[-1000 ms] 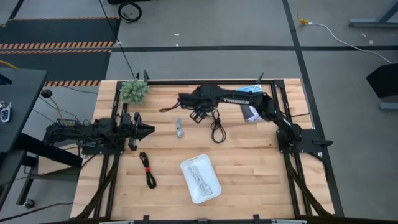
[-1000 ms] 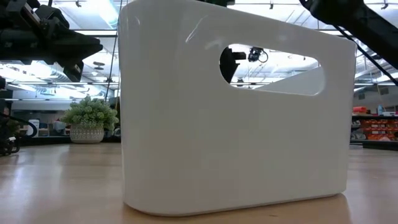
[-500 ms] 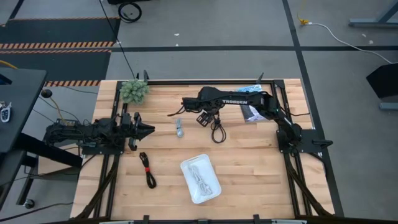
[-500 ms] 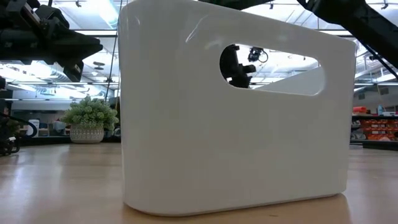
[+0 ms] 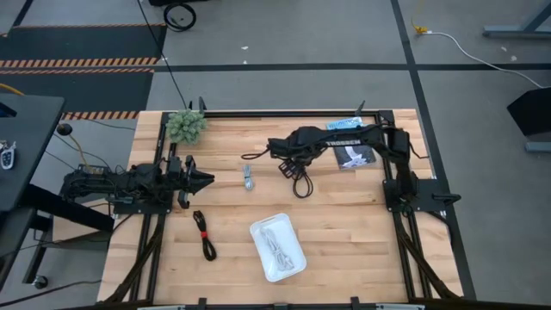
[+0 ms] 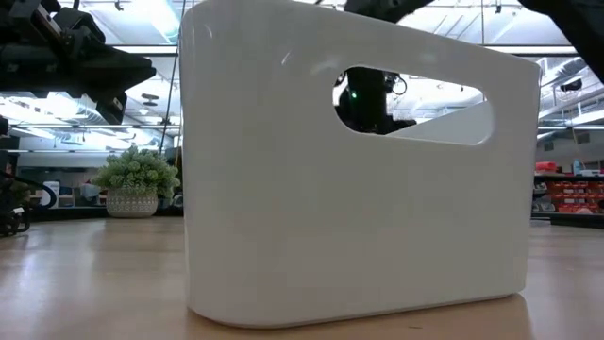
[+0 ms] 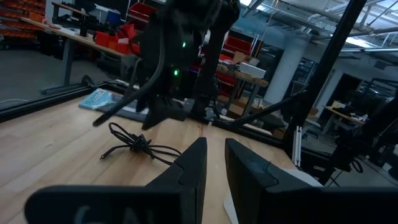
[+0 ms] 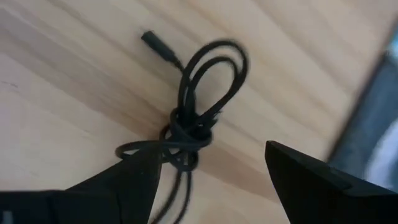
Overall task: Pick and place USB-C Cables
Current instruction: Put the right black charger cable into the white bin
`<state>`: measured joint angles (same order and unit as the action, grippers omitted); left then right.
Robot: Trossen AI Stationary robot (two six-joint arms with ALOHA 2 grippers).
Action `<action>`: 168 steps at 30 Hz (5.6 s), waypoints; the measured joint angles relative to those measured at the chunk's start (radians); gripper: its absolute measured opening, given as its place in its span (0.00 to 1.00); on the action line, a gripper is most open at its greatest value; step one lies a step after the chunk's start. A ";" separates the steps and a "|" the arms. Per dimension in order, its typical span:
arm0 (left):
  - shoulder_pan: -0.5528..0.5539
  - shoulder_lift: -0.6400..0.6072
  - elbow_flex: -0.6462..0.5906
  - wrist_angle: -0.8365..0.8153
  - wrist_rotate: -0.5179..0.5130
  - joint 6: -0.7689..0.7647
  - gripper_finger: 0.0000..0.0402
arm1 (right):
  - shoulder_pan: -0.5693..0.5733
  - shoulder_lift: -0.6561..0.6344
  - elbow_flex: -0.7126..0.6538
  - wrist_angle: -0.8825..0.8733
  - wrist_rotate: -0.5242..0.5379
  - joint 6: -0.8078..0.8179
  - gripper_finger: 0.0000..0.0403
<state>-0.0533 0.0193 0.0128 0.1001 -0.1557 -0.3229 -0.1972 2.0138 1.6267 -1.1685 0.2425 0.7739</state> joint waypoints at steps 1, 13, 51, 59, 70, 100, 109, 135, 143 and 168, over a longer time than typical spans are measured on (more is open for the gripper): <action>0.000 0.000 0.000 0.000 0.000 0.000 0.17 | -0.004 -0.007 -0.029 0.028 -0.012 0.013 0.73; 0.000 0.000 0.000 0.000 0.000 0.000 0.17 | -0.023 -0.023 -0.168 0.244 -0.096 0.065 0.73; 0.000 0.000 0.000 0.000 0.000 0.000 0.17 | -0.027 -0.031 -0.282 0.371 -0.103 0.054 0.52; 0.000 0.000 0.000 0.000 0.000 0.000 0.17 | -0.009 -0.031 -0.281 0.364 -0.080 0.055 0.35; 0.000 0.000 0.000 0.000 0.000 0.000 0.17 | 0.024 -0.130 -0.285 0.329 -0.074 0.084 0.31; 0.000 0.000 0.000 0.000 0.000 0.000 0.17 | 0.530 -0.283 -0.282 0.759 0.024 0.359 0.27; 0.000 0.006 0.001 0.000 0.000 0.000 0.17 | 0.630 -0.203 -0.281 0.902 0.036 0.440 0.27; 0.000 0.048 0.000 -0.004 -0.001 0.000 0.17 | 0.731 -0.065 -0.076 0.573 0.184 0.545 0.27; 0.000 0.048 0.000 -0.006 0.000 0.000 0.17 | 0.718 -0.065 -0.076 0.538 0.185 0.377 0.27; 0.000 0.046 0.000 0.001 0.000 0.000 0.17 | 0.646 0.032 -0.075 0.532 -0.014 0.311 0.27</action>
<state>-0.0532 0.0650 0.0132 0.1009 -0.1558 -0.3229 0.4492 2.0453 1.5513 -0.6366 0.2286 1.0851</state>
